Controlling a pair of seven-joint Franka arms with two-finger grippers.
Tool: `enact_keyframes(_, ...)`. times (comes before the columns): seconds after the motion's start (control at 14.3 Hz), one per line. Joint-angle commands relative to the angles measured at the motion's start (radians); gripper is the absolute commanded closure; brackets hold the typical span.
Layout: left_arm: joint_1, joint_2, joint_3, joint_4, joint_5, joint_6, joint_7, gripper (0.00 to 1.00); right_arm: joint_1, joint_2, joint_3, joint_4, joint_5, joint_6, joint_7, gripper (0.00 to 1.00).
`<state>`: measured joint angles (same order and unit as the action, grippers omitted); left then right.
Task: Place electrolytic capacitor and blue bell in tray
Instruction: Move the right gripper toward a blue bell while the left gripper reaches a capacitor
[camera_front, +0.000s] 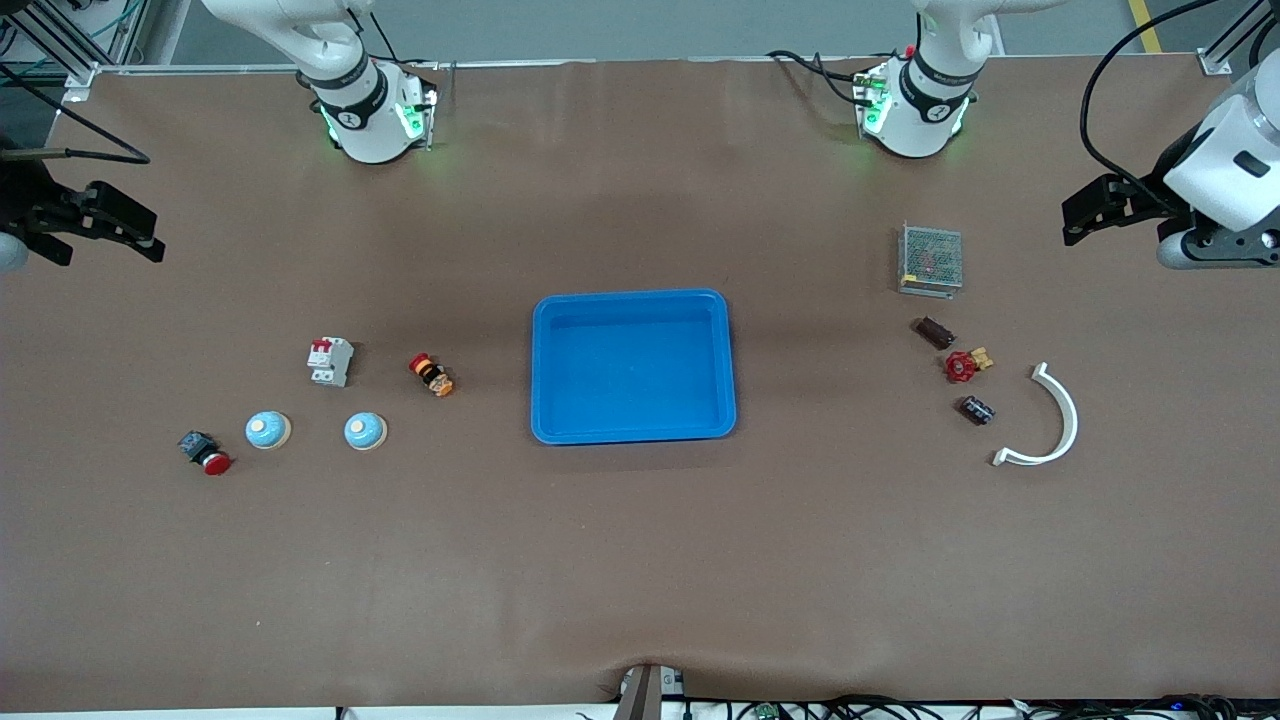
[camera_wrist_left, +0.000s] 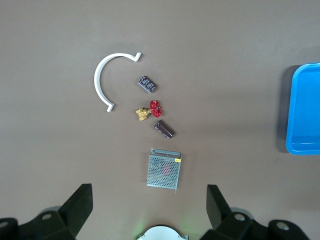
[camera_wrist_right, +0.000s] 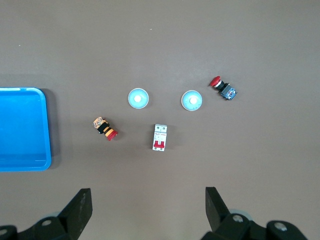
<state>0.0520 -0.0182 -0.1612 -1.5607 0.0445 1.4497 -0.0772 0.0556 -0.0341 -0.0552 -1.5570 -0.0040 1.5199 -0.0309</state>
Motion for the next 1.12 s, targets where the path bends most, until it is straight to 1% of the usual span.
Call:
enact_keyframes(0.0,0.002,0.007,-0.003,0.027,0.0,-0.02,0.002,0.0,0.003,-0.007,0.001,0.006,0.002,-0.006,0.008,0.0)
enact_keyframes(0.14,0.0,0.009,-0.003,0.028,0.0,-0.02,0.002,0.0,0.003,-0.007,0.001,0.006,0.002,-0.007,0.008,0.0)
enact_keyframes(0.28,-0.003,0.012,-0.001,0.051,0.002,-0.02,0.001,0.0,0.003,-0.007,0.001,0.006,0.002,-0.009,0.008,0.0)
enact_keyframes(0.42,0.005,0.033,-0.001,0.051,0.0,-0.022,0.002,0.0,0.003,-0.007,0.001,0.005,0.002,-0.01,0.011,0.0)
enact_keyframes(0.56,0.011,0.034,-0.001,0.053,-0.011,-0.022,0.01,0.0,0.004,-0.004,0.001,0.0,0.002,-0.015,0.014,0.0)
enact_keyframes(0.84,0.005,0.04,-0.003,0.025,-0.002,-0.018,-0.006,0.0,0.01,0.01,0.001,-0.009,0.002,-0.006,0.011,0.0)
enact_keyframes(1.05,0.009,0.058,-0.001,0.01,-0.002,-0.011,-0.007,0.0,0.013,0.039,0.001,-0.018,0.002,0.005,0.011,0.0)
